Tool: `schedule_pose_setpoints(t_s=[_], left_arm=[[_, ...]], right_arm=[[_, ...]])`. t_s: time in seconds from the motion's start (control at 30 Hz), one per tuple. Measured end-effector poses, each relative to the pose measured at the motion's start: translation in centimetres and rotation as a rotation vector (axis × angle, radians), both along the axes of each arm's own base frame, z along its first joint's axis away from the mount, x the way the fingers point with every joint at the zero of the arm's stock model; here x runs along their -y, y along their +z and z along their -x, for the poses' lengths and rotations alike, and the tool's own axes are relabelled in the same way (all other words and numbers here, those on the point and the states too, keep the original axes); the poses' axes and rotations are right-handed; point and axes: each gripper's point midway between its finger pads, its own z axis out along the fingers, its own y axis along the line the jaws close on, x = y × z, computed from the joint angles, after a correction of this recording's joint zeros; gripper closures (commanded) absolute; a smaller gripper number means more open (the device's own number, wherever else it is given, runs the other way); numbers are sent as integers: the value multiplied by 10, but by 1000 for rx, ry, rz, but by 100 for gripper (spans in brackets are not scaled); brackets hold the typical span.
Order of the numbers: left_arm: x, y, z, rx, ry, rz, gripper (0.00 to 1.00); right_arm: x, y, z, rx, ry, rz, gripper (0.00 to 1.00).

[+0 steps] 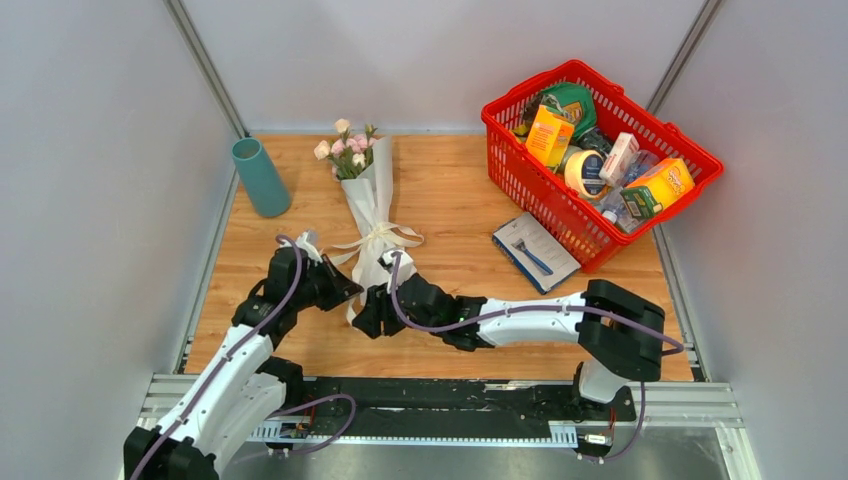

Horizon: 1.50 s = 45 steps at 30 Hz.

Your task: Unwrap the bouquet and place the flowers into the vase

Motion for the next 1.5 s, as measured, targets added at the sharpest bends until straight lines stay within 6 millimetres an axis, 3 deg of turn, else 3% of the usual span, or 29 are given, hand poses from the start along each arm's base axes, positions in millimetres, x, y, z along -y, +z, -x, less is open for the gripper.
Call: schedule_pose_setpoints(t_s=[0.13, 0.33, 0.5, 0.6, 0.77, 0.83, 0.93, 1.1, 1.33, 1.5], left_arm=[[-2, 8, -1, 33, 19, 12, 100], [-8, 5, 1, 15, 50, -14, 100], [-14, 10, 1, 17, 74, -35, 100], [-16, 16, 0, 35, 87, -39, 100], [-22, 23, -1, 53, 117, -58, 100], [-24, 25, -2, 53, 126, -66, 100], [-27, 29, -3, 50, 137, -77, 100], [-30, 41, -8, 68, 157, -92, 100], [-40, 42, -11, 73, 193, -140, 100], [-43, 44, -12, 75, 204, -156, 100]], right_arm=[[11, 2, -20, -8, -58, 8, 30], [35, 20, -65, -7, -191, -31, 25], [60, 15, -111, -30, -314, -32, 15], [74, -2, -137, -43, -368, 3, 18], [78, -30, -172, 4, -354, 116, 38], [76, -31, -186, 43, -334, 148, 37], [75, -28, -205, 98, -309, 170, 27], [76, -31, -222, 124, -254, 198, 22], [61, -40, -221, 119, -133, 201, 25], [54, -47, -223, 116, -109, 206, 20]])
